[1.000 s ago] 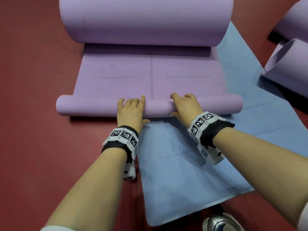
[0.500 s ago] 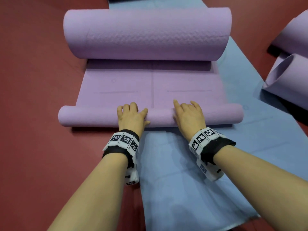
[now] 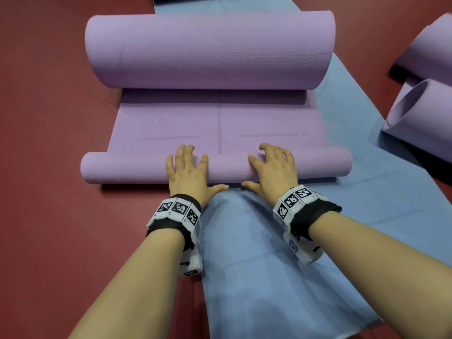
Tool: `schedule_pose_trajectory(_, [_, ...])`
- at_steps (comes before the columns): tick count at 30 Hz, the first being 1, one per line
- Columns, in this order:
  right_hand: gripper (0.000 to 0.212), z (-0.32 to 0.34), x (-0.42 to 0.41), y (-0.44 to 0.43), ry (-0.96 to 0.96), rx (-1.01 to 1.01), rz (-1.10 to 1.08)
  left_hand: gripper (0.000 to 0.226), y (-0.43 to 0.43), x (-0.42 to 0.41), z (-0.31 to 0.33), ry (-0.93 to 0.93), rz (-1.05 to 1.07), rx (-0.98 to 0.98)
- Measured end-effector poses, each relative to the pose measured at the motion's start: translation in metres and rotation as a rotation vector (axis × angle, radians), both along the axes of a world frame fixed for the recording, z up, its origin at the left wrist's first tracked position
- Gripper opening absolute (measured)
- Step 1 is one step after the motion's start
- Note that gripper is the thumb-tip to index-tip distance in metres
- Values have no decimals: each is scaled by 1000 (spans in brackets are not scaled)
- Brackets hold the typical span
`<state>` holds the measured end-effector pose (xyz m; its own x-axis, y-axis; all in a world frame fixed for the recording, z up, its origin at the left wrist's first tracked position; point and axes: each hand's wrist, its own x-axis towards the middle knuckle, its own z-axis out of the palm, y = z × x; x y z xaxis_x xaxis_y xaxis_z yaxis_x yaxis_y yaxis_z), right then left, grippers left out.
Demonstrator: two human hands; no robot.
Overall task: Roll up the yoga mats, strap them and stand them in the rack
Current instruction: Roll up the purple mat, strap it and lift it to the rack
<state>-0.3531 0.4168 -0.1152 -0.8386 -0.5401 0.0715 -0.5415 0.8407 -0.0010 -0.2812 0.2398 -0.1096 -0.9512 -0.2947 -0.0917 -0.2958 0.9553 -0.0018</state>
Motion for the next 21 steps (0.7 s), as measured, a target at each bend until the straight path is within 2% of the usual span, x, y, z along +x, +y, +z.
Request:
schedule_pose_trajectory(6, [95,1,2,-6,-54,68,5,98,-3,-16,8,-15,-13,-94])
schedule_pose_trajectory(9, [100,-1,1,-8,-100,44,-23,111,-9,-22,10,27,-24,-37])
schedule_pose_trajectory(11, [94,-1,-5,-10,-112,38,-26,109,-13,-23,9,31,-30,24])
schedule_pose_trajectory(14, [74,-1,-15,-16,-116,38,-4,81,-15,-25,5,12,-65,54])
schedule_pose_trajectory(16, [64,-2,-20,-18,-125,38,9,71,-17,-29,5,1,-59,67])
schedule_pose_trajectory(21, [54,3,-32,-10,-11,-78,-30,76,-21,-34,13,-22,-33,3])
